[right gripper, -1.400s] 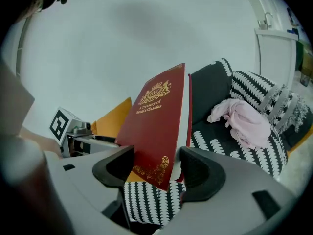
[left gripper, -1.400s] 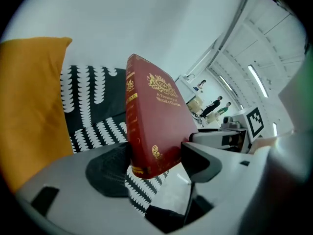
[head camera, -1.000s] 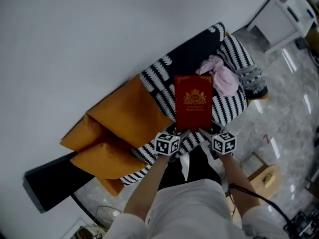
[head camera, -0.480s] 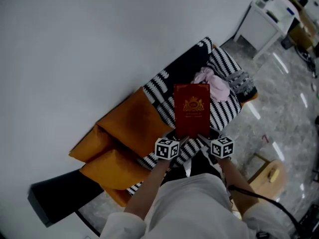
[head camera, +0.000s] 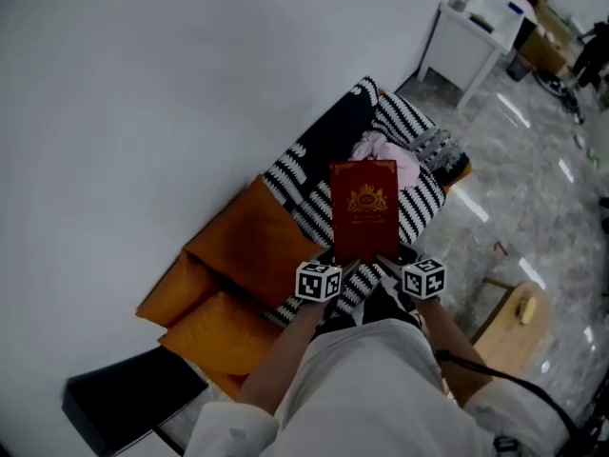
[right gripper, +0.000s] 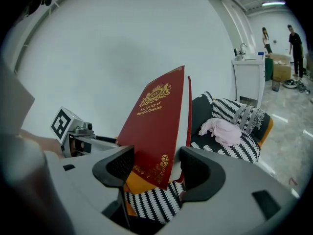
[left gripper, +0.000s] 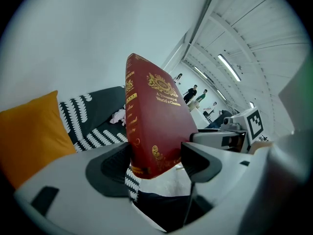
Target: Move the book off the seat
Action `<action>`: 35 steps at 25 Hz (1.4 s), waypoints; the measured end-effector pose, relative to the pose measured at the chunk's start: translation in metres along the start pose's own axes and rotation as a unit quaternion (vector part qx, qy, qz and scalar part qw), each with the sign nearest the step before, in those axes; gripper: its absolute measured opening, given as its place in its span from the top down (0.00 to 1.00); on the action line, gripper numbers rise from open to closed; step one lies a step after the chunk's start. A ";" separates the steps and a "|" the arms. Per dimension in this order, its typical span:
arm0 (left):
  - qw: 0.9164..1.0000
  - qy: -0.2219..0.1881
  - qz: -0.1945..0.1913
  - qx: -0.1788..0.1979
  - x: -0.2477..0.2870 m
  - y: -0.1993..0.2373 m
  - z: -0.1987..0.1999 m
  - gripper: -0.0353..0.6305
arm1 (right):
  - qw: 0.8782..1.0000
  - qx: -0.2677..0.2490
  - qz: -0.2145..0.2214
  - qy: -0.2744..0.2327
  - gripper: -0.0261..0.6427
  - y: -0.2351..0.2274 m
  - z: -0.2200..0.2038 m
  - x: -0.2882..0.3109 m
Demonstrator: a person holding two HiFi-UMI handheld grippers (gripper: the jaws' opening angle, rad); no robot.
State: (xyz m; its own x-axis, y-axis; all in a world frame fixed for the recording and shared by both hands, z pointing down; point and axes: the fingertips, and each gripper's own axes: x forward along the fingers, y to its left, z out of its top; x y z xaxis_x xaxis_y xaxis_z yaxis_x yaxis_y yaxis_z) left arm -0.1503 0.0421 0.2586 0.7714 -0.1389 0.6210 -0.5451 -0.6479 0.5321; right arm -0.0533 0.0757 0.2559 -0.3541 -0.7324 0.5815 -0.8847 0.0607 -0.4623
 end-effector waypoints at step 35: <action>0.980 0.081 -0.093 0.154 0.101 -0.248 -0.080 0.47 | 0.983 0.097 -0.105 -0.118 0.49 -0.125 -0.103 -0.245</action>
State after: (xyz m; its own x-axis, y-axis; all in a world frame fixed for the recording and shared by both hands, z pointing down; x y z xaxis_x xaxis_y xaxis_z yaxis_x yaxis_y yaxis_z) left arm 0.0369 0.2490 0.2357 0.7716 0.1075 0.6269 -0.2561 -0.8497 0.4609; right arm 0.1129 0.3171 0.2403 -0.0690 -0.8537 0.5162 -0.8481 -0.2222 -0.4809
